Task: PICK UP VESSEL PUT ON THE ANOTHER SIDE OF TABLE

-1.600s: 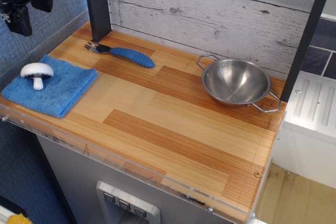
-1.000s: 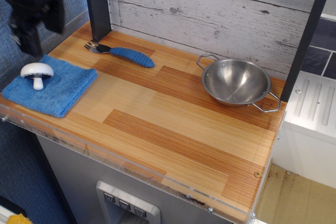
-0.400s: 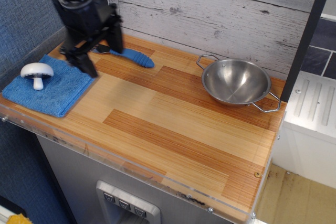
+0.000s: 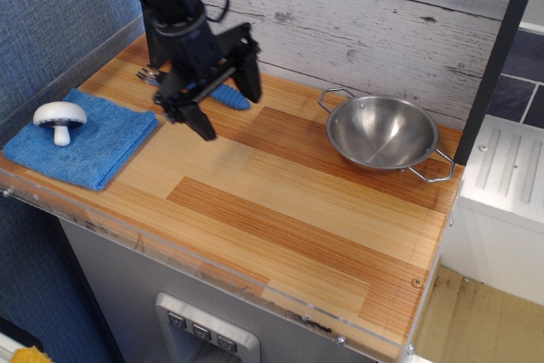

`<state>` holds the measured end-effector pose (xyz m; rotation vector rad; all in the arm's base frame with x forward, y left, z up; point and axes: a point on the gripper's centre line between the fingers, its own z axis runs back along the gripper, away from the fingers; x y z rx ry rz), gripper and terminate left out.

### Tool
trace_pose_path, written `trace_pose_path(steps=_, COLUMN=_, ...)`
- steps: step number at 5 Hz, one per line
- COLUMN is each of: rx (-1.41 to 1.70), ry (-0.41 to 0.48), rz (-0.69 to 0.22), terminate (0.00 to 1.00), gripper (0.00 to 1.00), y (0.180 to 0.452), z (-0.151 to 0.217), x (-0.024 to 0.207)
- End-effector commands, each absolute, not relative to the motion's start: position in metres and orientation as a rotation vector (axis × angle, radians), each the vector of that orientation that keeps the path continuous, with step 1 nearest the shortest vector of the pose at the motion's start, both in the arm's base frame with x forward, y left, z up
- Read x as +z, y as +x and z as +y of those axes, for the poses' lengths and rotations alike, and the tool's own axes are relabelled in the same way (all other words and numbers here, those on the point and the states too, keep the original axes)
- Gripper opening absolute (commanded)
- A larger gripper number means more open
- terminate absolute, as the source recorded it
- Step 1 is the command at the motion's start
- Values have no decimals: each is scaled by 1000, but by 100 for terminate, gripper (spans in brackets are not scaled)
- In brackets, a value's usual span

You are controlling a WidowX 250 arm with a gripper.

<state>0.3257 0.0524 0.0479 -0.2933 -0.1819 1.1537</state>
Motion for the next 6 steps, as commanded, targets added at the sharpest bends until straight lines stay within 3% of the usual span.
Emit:
trace_pose_path(steps=1, rx=905, ry=-391, rz=-229, terminate=0, gripper=100, y=338, z=21, x=50)
trace_pose_path(steps=4, rx=590, ry=-501, rz=-270, terminate=0, gripper=100, y=353, z=-8, x=44)
trace_pose_path(steps=6, rx=480, ry=-517, rz=-280, terminate=0, gripper=100, y=354, z=-20, x=44)
